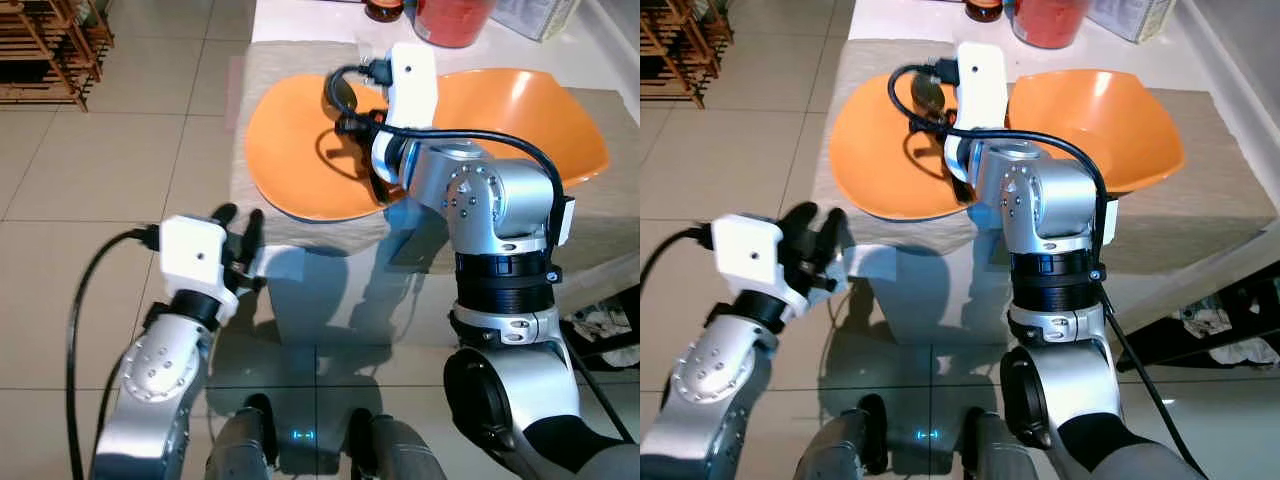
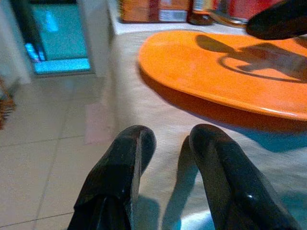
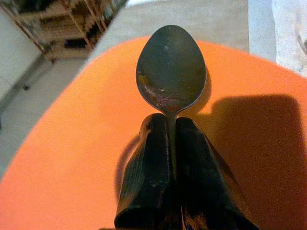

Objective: Setting the table

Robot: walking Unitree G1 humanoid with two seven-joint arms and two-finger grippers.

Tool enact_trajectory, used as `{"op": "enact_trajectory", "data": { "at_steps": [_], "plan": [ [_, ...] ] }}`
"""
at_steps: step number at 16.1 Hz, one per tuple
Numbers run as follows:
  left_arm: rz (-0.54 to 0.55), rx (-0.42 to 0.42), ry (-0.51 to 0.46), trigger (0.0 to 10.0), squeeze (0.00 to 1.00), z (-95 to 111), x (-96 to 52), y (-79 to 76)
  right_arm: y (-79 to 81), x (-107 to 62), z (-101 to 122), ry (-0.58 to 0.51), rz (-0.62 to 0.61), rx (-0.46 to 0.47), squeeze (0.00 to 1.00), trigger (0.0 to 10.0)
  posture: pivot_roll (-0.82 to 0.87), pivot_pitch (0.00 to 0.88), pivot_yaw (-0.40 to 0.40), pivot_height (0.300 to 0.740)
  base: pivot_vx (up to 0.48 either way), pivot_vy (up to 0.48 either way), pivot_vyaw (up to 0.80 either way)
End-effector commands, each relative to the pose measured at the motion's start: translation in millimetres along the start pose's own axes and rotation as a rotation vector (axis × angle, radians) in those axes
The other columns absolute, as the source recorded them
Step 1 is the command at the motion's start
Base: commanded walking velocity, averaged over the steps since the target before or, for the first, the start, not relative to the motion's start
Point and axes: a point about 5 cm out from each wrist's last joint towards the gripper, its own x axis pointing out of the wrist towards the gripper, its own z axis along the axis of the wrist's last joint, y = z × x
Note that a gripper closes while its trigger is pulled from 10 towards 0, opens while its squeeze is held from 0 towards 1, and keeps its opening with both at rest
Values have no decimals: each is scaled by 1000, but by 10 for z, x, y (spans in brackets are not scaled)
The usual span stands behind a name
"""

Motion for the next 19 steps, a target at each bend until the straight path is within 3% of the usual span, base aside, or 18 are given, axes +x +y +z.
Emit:
{"op": "enact_trajectory", "data": {
  "at_steps": [1, 3, 6, 7, 8, 9, 10, 14, 17, 19],
  "plan": [
    [35, -13, 2, 10000, 0, -16, 4, 70, 5, -37, 41, -53, 39, 46, 0, 10000, -43, 221, -24, 740, 0, 0, 0],
    [99, -56, -25, 10000, 0, -16, 44, 203, 71, -83, 61, -213, 201, 193, 0, 10000, -27, 158, -18, 740, 0, 0, 0],
    [151, -100, -76, 10000, 0, 47, 116, 388, 56, -220, -84, -365, 298, 202, 0, 10000, -23, 122, -20, 740, 0, 0, 0],
    [154, -113, -94, 10000, 0, 72, 156, 432, 76, -269, -160, -393, 345, 156, 0, 10000, -28, 107, -17, 740, 0, 0, 0],
    [135, -131, -105, 10000, 0, 84, 179, 413, 152, -397, -196, -445, 535, 187, 0, 10000, -30, 92, -18, 740, 0, 0, 0],
    [126, -138, -108, 10000, 0, 85, 188, 400, 165, -439, -200, -467, 585, 205, 0, 10000, -31, 87, -18, 740, 0, 0, 0],
    [103, -159, -117, 10000, 0, 84, 196, 358, 174, -493, -221, -481, 666, 247, 0, 10000, -32, 76, -21, 740, 0, 0, 0],
    [34, -233, -149, 10000, 0, 90, 155, 260, 229, -673, -338, -469, 920, 250, 0, 10000, -19, 67, -24, 740, 0, -417, 0],
    [30, -240, -139, 10000, 0, 47, 117, 278, 187, -671, -440, -440, 910, 227, 0, 10000, -21, 73, -17, 740, 0, -463, 0],
    [34, -241, -87, 10000, 0, -105, 62, 312, 127, -670, -533, -417, 874, 236, 0, 10000, -33, 80, -3, 740, 0, -461, 0]
  ]
}}
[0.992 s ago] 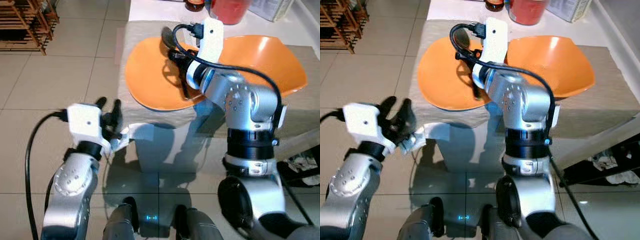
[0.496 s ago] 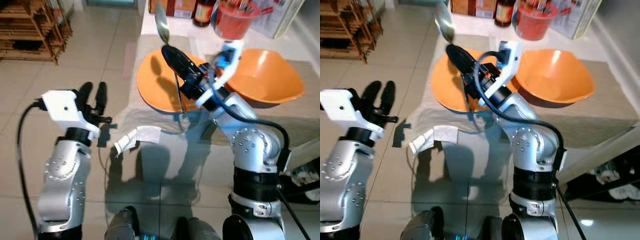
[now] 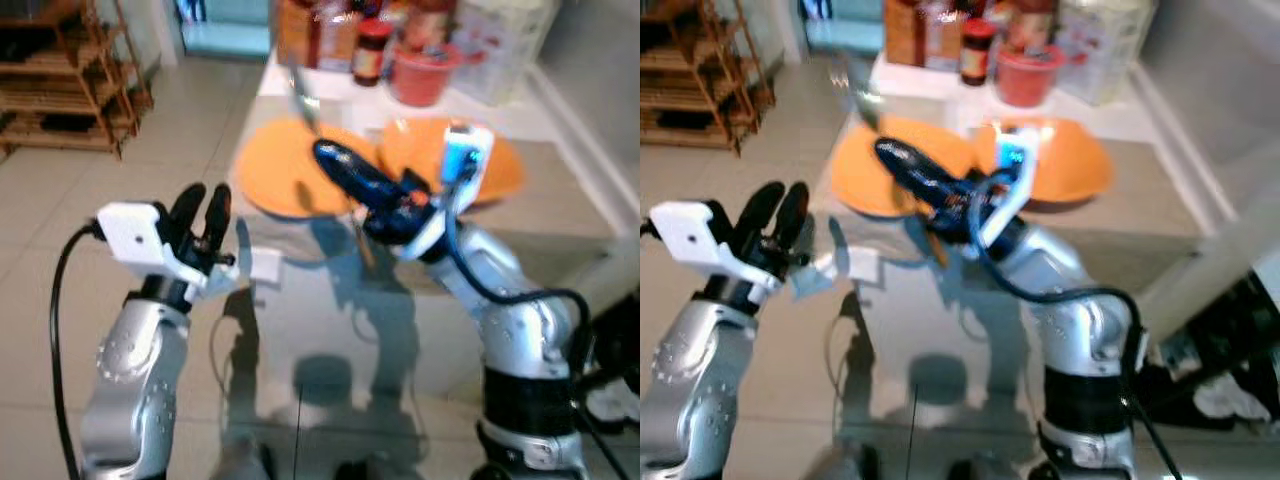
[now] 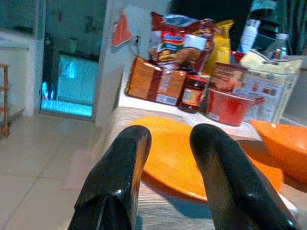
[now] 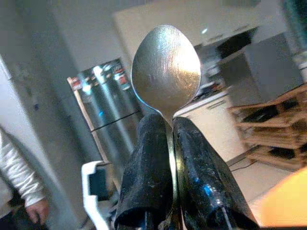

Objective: Setting the table

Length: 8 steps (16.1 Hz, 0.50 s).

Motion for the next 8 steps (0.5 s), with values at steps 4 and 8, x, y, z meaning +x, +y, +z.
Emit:
{"op": "enact_trajectory", "data": {
  "at_steps": [4, 8],
  "plan": [
    [-24, -15, 67, 10000, 0, -169, -57, -39, 71, -45, -79, 53, 22, -23, 0, 10000, -50, 85, 7, 740, 0, -461, 0],
    [-50, -20, 83, 10000, 0, -223, -79, -86, 63, -100, -190, 137, 6, -78, 0, 10000, -57, 83, 4, 740, 0, -461, 0]
  ]
}}
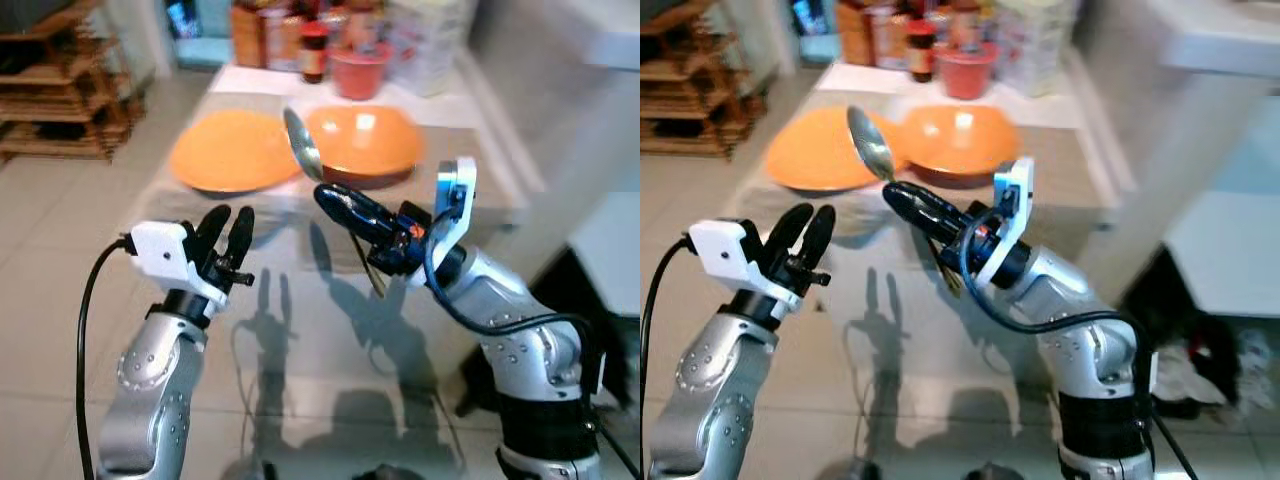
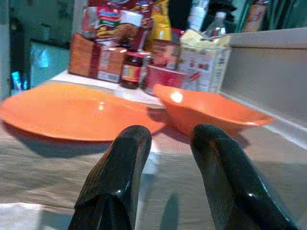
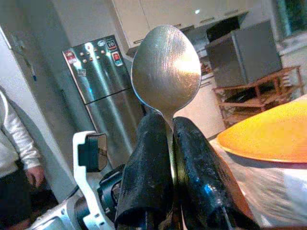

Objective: Setting the table

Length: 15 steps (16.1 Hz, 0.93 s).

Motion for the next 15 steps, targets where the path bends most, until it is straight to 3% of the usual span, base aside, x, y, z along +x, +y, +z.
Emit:
{"op": "enact_trajectory", "data": {
  "at_steps": [1, 2, 3, 6, 10, 15],
  "plan": [
    [8, 14, 22, 10000, 0, -40, -37, 36, 39, 46, -14, 16, 23, -26, 0, 10000, -58, 83, 4, 740, 0, -461, 0],
    [9, 15, 32, 10000, 0, -65, -58, 48, 18, 33, -52, 34, 5, -36, 0, 10000, -59, 83, 5, 740, 0, -461, 0],
    [19, 27, 83, 10000, 0, -193, -140, 89, -186, -90, -245, 99, -162, -49, 0, 10000, -60, 83, 9, 740, 0, -458, 0],
    [12, 33, 106, 10000, 0, -254, -169, 80, -388, -234, -365, 143, -341, -103, 0, 10000, -64, 90, 15, 740, 0, -458, 0],
    [-7, 29, 113, 10000, 0, -295, -146, 36, -614, -445, -428, 126, -564, -109, 0, 10000, -71, 98, 20, 740, 0, -458, 0],
    [-35, 52, 131, 10000, 0, -360, -133, -10, -813, -718, -731, 274, -774, -125, 0, 10000, -73, 103, 19, 740, 0, -454, -160]
  ]
}}
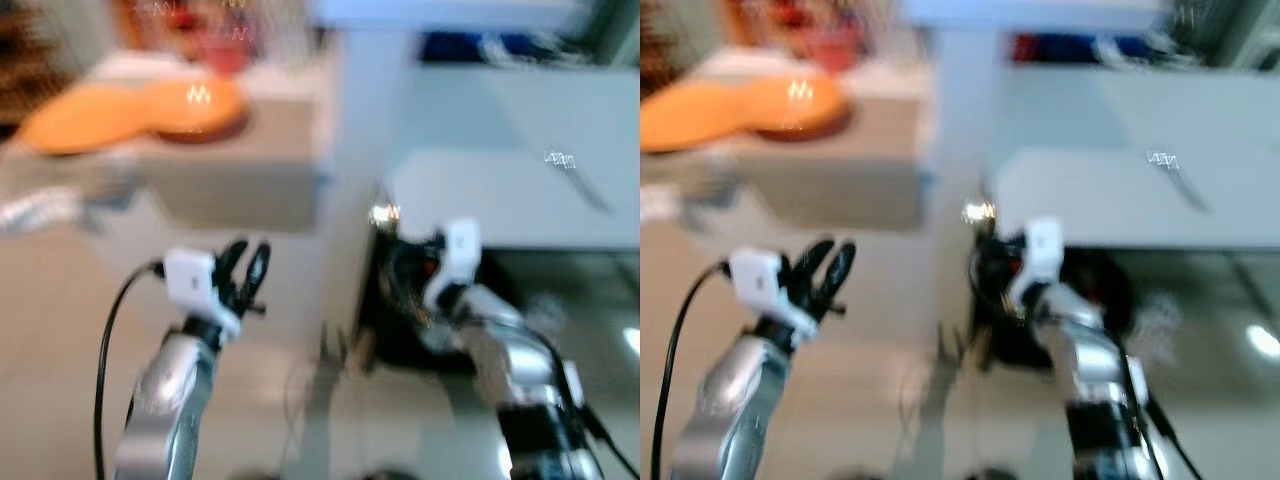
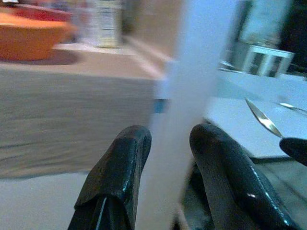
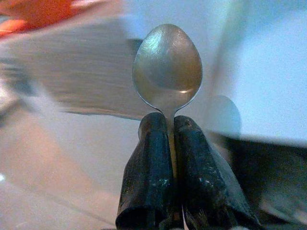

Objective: Setting the table

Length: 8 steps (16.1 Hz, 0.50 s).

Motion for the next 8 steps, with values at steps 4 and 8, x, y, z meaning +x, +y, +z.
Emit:
{"op": "enact_trajectory", "data": {
  "at_steps": [4, 8],
  "plan": [
    [9, 19, 2, 10000, 0, 2, -11, 24, 291, 97, 141, -118, 70, -47, 0, 10000, -72, 107, 18, 740, 0, -451, 0],
    [2, 17, -13, 10000, 0, 20, 25, -16, 429, 132, 160, -142, 88, -69, 0, 10000, -75, 109, 16, 740, 0, -450, 0]
  ]
}}
